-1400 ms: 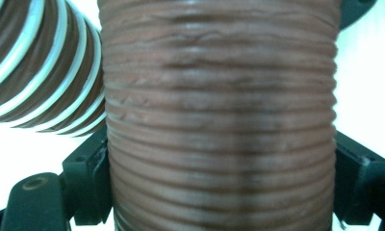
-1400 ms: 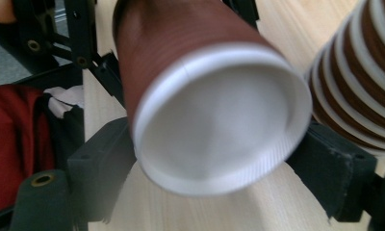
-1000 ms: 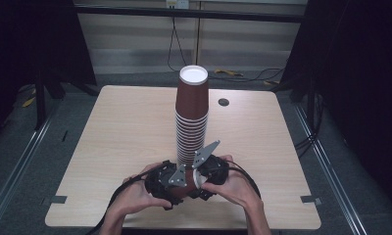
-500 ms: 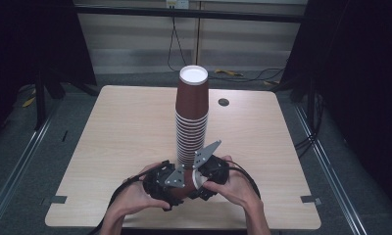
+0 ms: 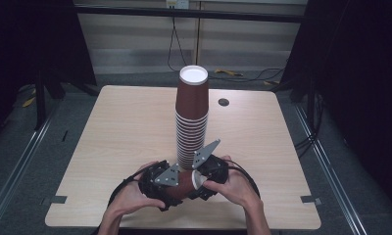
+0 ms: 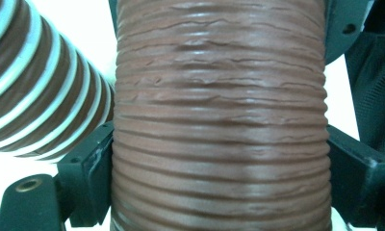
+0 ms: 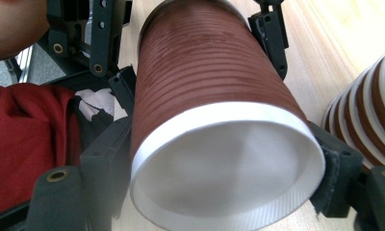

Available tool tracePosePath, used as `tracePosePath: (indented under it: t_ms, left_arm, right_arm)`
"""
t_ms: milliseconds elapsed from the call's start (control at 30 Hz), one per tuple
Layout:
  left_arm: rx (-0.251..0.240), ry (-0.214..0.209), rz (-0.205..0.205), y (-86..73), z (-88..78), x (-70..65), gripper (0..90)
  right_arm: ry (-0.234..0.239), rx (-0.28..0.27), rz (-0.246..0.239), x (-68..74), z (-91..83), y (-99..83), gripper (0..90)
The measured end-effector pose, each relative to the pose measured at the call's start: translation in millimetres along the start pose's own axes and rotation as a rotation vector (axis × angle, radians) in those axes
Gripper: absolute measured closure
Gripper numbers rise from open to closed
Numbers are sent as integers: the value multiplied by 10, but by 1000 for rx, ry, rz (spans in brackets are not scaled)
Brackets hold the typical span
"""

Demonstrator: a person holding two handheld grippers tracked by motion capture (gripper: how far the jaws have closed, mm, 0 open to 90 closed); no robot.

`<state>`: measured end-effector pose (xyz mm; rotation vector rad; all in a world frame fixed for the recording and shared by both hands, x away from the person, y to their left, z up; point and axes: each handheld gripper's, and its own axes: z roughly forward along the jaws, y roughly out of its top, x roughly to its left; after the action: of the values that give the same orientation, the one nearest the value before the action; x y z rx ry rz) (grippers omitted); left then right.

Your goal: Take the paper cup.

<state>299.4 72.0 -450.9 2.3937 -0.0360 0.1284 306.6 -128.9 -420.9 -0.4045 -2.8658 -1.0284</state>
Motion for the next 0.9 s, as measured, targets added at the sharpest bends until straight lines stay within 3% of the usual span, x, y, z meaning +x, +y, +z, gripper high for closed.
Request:
tracePosePath:
  t_ms: [400,633,767,900]
  left_arm:
    - [-92,24,-8,-12,-69,16,133]
    - [-123,17,-4,-16,-96,31,135]
    - [-169,28,-18,-20,-123,25,138]
    - [-173,21,-15,-23,-131,27,138]
  right_arm:
    - [-16,-12,-5,17,-58,3,232]
    - [-13,-27,-8,9,-77,-11,233]
    - [-20,-28,-7,24,-95,-13,233]
    - [-21,-39,-13,24,-107,-18,234]
